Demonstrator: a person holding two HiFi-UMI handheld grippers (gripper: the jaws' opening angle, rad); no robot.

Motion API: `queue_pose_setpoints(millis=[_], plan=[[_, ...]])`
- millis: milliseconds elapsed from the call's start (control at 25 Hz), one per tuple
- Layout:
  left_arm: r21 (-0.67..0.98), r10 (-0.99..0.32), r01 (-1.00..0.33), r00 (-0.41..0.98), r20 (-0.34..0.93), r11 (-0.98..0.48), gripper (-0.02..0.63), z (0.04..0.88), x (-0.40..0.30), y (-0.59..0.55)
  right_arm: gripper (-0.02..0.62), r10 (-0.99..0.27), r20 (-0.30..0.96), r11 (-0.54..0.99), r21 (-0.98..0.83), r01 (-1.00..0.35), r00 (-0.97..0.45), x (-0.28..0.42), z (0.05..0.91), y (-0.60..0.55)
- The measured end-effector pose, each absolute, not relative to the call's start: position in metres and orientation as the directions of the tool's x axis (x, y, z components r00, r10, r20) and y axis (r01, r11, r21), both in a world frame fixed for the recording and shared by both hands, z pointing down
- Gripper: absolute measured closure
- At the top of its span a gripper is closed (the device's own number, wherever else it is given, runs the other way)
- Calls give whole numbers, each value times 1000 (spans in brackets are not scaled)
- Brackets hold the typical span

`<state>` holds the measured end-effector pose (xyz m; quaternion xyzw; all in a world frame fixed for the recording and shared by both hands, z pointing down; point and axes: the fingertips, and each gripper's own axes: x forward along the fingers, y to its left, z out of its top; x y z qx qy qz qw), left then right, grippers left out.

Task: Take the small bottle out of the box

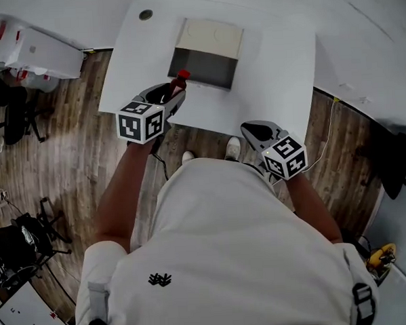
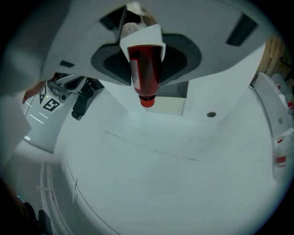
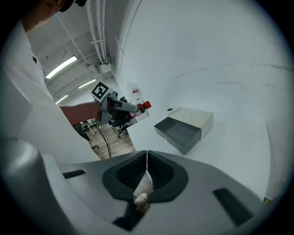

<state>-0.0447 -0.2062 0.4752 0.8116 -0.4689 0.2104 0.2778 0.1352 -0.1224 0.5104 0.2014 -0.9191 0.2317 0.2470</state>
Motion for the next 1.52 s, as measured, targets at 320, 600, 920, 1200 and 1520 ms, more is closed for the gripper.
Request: queue_pose_setpoints(millis=[320,600,920,1200,1520], plan=[[324,-698,-856,517,496,-404,400,438,-72,-156,588,-232,566,828,-312,-466,-791,98,508,-97],[331,-724,-849,526,446,-412,400,418,-94,-115,588,-226,580,840,-291,-459,-782,70,507,-78],[330,-735,-834,547,401,-441,400,402,-123,-70,588,-248,594,839,-264,-477,-765,39,510,-56],[334,-717,-807,587,375,-486,400,401,-131,-43,588,-280,607,821,-250,-513,-744,27,511,-38],[352,-700,-779,624,346,-520,400,402,-128,-28,588,-306,619,808,-233,-541,-723,25,511,-24]])
